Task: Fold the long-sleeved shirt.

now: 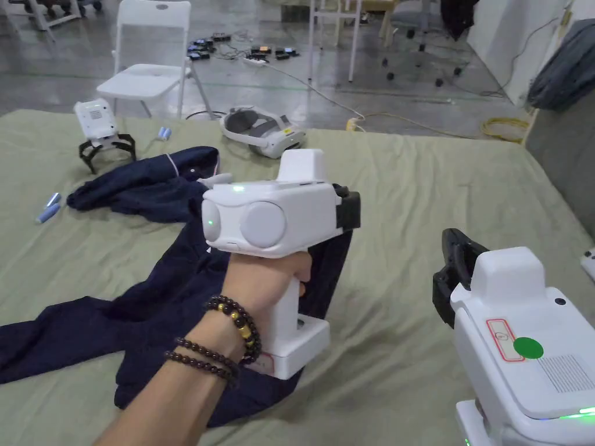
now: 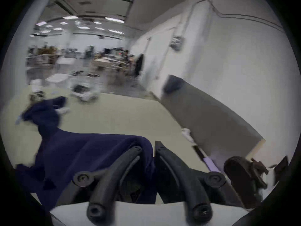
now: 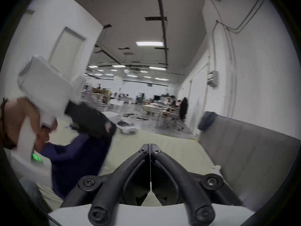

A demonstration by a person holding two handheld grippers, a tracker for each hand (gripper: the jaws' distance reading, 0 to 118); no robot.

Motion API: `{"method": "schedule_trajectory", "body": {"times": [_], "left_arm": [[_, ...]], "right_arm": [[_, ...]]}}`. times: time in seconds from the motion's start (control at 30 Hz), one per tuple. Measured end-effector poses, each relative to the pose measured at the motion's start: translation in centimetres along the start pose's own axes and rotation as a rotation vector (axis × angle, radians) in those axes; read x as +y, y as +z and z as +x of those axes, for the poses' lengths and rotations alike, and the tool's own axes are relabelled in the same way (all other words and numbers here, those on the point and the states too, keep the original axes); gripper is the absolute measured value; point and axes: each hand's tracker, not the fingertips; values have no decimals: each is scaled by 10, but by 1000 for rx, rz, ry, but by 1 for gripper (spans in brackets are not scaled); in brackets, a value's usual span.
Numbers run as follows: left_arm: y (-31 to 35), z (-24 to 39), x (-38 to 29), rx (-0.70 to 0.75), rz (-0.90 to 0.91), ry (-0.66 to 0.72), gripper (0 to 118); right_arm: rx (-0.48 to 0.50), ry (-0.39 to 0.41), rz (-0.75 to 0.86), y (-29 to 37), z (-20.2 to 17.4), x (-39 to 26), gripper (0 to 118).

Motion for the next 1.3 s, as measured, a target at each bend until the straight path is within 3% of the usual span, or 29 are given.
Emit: {"method": "schedule_trajectory", "body": {"times": [0.13,0.23,0.27,0.33,0.37,0.4,0.47,0.57,0.63,0.67,0.77,0.8,0.83,1.0,1.03,1.07,1.1,1.13,1.2,1.3], "left_arm": [[-104,51,-62,-105,-185,18,15],[-149,60,-120,-47,-325,64,18],[-154,57,-132,-54,-349,73,28],[-155,51,-142,-64,-353,89,94],[-154,49,-143,-69,-359,96,108],[-147,52,-138,-54,-342,73,111],[-120,42,-124,-36,-215,22,106],[-56,18,-89,17,-110,-61,101],[-9,4,-84,63,17,-82,90],[17,11,-86,76,52,-102,81],[70,-12,-96,216,116,-108,38],[88,-22,-102,267,129,-91,11],[105,-29,-108,320,136,-82,4],[127,-64,-123,405,80,-4,5],[132,-61,-122,425,111,-15,18],[129,-67,-124,448,95,1,47],[121,-77,-126,471,77,41,100],[110,-88,-128,490,22,76,110],[89,-111,-134,496,-61,130,98],[46,-151,-155,544,-248,107,99]], "right_arm": [[-141,-40,-63,19,51,-14,0],[-183,-46,-100,29,70,-26,0],[-191,-47,-107,30,73,-29,0],[-192,-53,-125,30,75,-35,0],[-188,-56,-131,30,75,-37,0],[-181,-57,-138,30,74,-39,0],[-154,-72,-152,26,70,-40,0],[-80,-174,-229,19,65,-35,0],[-64,-172,-210,19,60,-36,0],[-69,-158,-202,20,56,-36,0],[-62,-162,-193,15,52,-38,0],[-52,-181,-190,15,51,-38,0],[-44,-190,-192,15,44,-35,0],[-26,-176,-198,11,36,-34,0],[-22,-179,-201,10,35,-35,0],[-18,-182,-204,9,34,-35,0],[-14,-182,-209,6,34,-38,0],[-12,-180,-212,5,33,-40,0],[-5,-172,-220,4,32,-42,0],[1,-162,-236,1,31,-47,0]]}}
